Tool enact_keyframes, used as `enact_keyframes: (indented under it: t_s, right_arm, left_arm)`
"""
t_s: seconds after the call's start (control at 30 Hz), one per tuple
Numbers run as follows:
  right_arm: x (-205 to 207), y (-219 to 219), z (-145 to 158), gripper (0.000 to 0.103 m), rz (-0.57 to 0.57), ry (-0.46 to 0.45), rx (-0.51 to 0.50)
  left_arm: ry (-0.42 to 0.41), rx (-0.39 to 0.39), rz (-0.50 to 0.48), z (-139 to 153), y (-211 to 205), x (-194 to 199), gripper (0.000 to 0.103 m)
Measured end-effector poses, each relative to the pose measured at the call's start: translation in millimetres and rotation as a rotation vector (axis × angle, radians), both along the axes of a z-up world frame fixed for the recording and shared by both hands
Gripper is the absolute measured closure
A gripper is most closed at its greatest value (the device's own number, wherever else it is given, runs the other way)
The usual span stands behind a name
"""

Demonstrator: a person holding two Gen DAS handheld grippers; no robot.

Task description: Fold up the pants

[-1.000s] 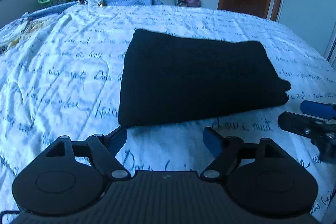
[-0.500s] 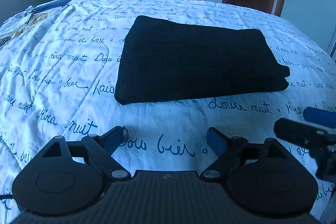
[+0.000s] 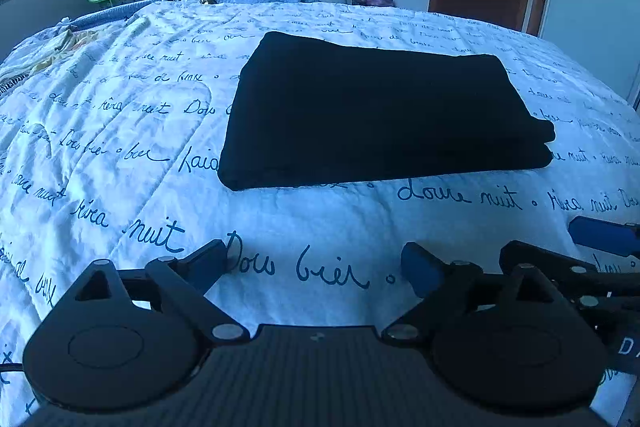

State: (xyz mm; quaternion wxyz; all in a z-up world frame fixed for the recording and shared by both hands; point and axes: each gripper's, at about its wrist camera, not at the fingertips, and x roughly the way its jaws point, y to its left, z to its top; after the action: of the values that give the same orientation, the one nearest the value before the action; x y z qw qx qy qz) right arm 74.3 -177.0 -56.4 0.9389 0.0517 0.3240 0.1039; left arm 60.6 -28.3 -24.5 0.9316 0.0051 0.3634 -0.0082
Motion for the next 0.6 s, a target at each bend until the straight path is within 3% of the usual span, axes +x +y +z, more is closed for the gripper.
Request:
enact_keyframes:
  t_s: [0.6]
  right_arm:
    - [0.1,0.1,-10.5,0.013,-0.038,-0.006,-0.024]
  left_arm:
    - [-0.027,0.012,0.005,-7.5,-2.4,-3.5,0.000]
